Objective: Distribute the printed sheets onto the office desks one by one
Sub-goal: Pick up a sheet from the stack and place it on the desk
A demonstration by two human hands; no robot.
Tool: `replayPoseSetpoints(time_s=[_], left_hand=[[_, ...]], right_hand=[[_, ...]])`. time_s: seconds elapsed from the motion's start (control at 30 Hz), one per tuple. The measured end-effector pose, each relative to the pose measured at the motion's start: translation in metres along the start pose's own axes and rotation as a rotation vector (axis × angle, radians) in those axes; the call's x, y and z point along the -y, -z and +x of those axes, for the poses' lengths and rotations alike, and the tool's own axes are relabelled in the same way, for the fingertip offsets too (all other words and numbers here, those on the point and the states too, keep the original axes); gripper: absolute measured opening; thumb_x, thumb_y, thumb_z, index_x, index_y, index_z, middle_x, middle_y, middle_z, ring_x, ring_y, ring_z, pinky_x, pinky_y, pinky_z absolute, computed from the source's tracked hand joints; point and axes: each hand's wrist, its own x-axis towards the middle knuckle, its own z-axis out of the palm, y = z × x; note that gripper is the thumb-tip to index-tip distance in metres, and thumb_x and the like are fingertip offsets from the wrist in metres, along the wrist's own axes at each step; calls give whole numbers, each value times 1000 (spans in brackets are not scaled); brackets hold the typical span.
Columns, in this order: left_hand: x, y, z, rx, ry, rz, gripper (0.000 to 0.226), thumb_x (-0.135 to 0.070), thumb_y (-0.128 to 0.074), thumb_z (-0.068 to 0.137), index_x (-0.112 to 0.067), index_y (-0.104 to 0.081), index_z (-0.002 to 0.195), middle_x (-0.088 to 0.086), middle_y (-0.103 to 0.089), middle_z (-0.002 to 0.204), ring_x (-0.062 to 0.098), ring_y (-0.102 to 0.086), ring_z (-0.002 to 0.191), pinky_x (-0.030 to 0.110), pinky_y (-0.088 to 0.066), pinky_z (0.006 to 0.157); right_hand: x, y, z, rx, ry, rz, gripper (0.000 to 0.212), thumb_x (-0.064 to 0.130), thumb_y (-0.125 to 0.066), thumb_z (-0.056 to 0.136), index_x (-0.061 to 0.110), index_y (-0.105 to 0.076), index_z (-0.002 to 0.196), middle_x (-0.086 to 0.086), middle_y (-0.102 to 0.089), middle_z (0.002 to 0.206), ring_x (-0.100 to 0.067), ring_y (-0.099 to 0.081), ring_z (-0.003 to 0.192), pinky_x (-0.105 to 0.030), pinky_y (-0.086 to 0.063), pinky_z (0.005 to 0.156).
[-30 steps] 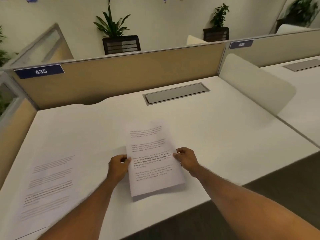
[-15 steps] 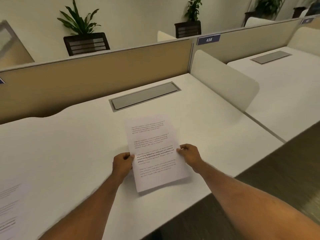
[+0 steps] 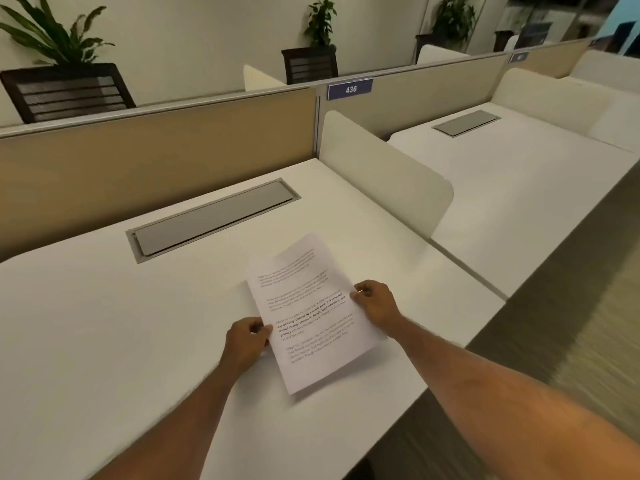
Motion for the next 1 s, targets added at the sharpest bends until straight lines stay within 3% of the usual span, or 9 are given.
replayPoseSetpoints(time_s=[0.1,0.2,0.27,0.33,0.4,0.57,0.67,0.77,1.0], left_hand=[[-16,-26,15,-15,-23,104,8,-18,-66,90,-15,-72,86,7,-73,80,28,-69,75,38,-55,75],[-25,-54,29,-36,-22,204,17,-24,-67,87,-28,-55,76,-1,-63,79,25,-59,78,31,-45,75],[-30,-71,37,-40,-63,329,9,-29,-67,86,-25,-60,90,-4,-60,92,23,-58,90,32,-46,81],[-33,-87,45,-62,-147,550,45,-42,-67,86,-23,-59,126,-3,-56,127,23,-53,119,41,-42,98],[-39,-101,52,-72,-200,730,66,-60,-62,84,-31,-47,142,-7,-36,154,21,-34,141,45,-31,111],[-41,-129,59,78,-144,927,95,-81,-47,77,-33,-21,154,-7,-3,166,23,-3,153,52,-11,121],[-42,-137,60,62,-115,941,96,-82,-45,77,-33,-17,155,-7,1,166,25,1,153,54,-9,120],[-46,-139,62,60,-92,953,96,-82,-45,77,-34,-16,155,-8,2,166,25,2,152,55,-9,120],[-52,-140,61,66,-63,955,96,-77,-49,80,-31,-12,156,-7,5,166,24,3,153,53,-8,121]], right_hand=[[-11,22,33,7,-9,-24,21,19,-64,92,6,-69,108,-12,-71,105,-30,-67,99,-44,-54,93],[-22,44,64,19,-17,-36,20,19,-64,92,6,-69,107,-12,-71,105,-30,-67,100,-44,-54,93],[-29,57,83,45,-7,-64,19,18,-65,92,6,-70,105,-11,-70,104,-30,-66,99,-44,-54,92],[-37,68,101,71,-13,-70,19,18,-65,91,6,-70,104,-8,-69,98,-28,-66,97,-42,-53,91],[-44,77,116,90,-4,-89,18,19,-65,91,7,-70,104,-4,-67,94,-24,-64,93,-38,-51,88],[-60,91,136,121,30,-176,29,21,-67,91,11,-65,118,-2,-64,93,-18,-59,92,-28,-43,82],[-69,93,141,102,178,-393,49,28,-68,90,18,-54,136,-6,-57,127,-24,-48,123,-38,-39,103],[-76,92,144,168,302,-570,63,45,-63,90,24,-42,147,-1,-33,157,-23,-26,146,-43,-25,117],[-88,93,147,276,417,-758,70,58,-52,92,27,-34,151,-3,-17,165,-23,-15,151,-41,-17,121]])
